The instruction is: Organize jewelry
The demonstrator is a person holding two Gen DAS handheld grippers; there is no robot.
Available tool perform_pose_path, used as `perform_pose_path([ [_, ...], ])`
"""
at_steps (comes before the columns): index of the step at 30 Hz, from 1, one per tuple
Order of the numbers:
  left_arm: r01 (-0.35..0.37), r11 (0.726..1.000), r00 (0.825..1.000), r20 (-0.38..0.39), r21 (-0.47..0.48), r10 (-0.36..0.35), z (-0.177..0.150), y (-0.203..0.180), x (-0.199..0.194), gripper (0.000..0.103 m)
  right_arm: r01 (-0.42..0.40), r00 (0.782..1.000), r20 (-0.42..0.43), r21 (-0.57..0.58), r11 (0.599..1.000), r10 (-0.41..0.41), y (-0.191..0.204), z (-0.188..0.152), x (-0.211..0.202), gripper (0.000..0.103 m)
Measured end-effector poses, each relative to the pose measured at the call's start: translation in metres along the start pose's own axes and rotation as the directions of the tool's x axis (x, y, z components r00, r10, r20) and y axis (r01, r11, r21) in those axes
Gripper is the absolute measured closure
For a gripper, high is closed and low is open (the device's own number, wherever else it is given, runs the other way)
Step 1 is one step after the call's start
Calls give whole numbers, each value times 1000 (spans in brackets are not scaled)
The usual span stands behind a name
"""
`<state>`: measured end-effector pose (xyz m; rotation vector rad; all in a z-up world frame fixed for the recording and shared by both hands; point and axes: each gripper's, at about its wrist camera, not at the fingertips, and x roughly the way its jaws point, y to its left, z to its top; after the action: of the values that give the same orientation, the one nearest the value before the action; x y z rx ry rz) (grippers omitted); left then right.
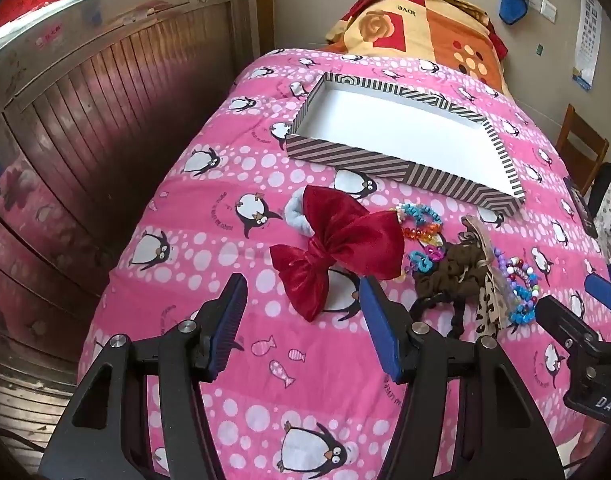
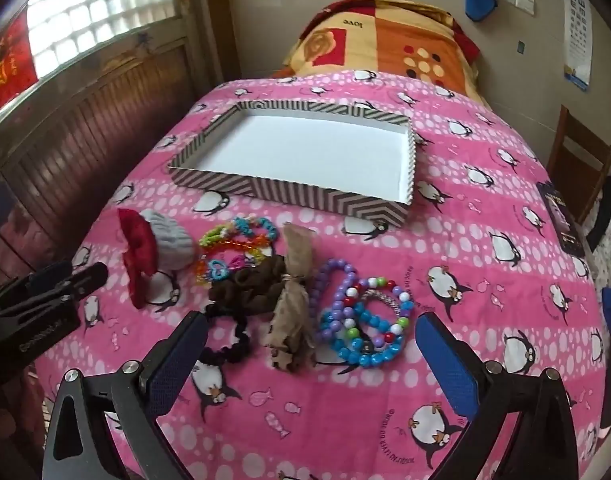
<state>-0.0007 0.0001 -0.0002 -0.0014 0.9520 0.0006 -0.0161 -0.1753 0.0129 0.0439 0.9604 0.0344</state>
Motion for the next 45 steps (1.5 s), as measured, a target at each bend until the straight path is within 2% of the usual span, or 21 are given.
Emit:
perform_pose_path([
  [10,5,1000,1000,-12,-2,-5,-1,6,-3,45,-21,1000,13,-14,1000,21,3,-3,-6,0],
  [30,-1,1000,1000,-10,7,1,-9,-6,-2,45,-25,1000,-9,-13,1000,25,3,-8,-2,0],
  [38,6,1000,1000,-26,5,-6,-10,-8,-3,45,-19,1000,-16,-15,1000,19,2,-9,-2,0],
  [42,9,1000,998,-59,2,-8,-9,-8,-3,45,-15,1000,-25,-10,1000,15,1,-10,-1,0],
  [45,-14,1000,1000,-15,26,14,-11,-8,-1,45,-14,999,-36,-16,1000,13,1,-10,0,0],
])
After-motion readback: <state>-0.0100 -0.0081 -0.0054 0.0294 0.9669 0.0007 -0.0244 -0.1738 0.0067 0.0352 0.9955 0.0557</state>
